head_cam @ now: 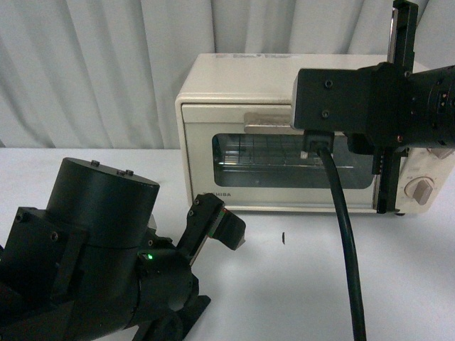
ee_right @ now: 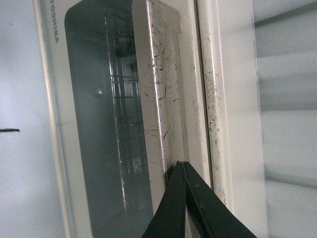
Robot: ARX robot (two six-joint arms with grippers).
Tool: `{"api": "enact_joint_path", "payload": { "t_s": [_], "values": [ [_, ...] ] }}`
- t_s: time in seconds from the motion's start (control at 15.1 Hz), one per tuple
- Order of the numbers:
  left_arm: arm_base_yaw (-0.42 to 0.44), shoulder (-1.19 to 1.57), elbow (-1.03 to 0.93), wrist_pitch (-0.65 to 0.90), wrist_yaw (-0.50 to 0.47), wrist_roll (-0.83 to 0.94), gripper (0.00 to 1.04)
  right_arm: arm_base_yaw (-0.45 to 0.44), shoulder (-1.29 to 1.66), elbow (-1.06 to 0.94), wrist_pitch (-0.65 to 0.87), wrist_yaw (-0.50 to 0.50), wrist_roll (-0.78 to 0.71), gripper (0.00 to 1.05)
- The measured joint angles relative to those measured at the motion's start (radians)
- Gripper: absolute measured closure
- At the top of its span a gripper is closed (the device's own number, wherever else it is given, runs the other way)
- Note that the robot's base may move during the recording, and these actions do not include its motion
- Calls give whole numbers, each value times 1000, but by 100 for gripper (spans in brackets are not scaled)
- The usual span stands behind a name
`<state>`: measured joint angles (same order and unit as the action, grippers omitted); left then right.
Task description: Open oven
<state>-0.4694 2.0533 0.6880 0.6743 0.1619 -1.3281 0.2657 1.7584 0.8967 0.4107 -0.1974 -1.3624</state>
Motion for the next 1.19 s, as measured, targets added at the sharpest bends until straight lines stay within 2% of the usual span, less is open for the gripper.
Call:
{"api": "enact_joint_path", "payload": {
  "t_s": [0.2,0.33,0.53,1.19],
  "values": [
    [0,0,0,0,0,0,7,-41,-13,13,-67,-46,195,103],
    [0,0,0,0,0,0,7,-52,-21,13,-91,-65,250,103],
    [0,0,0,0,0,0,7,-51,-46,-5,-138,-93,319,103],
    [0,0,0,0,0,0,7,4,-148,-44,-500,-238,431,103]
  ]
}}
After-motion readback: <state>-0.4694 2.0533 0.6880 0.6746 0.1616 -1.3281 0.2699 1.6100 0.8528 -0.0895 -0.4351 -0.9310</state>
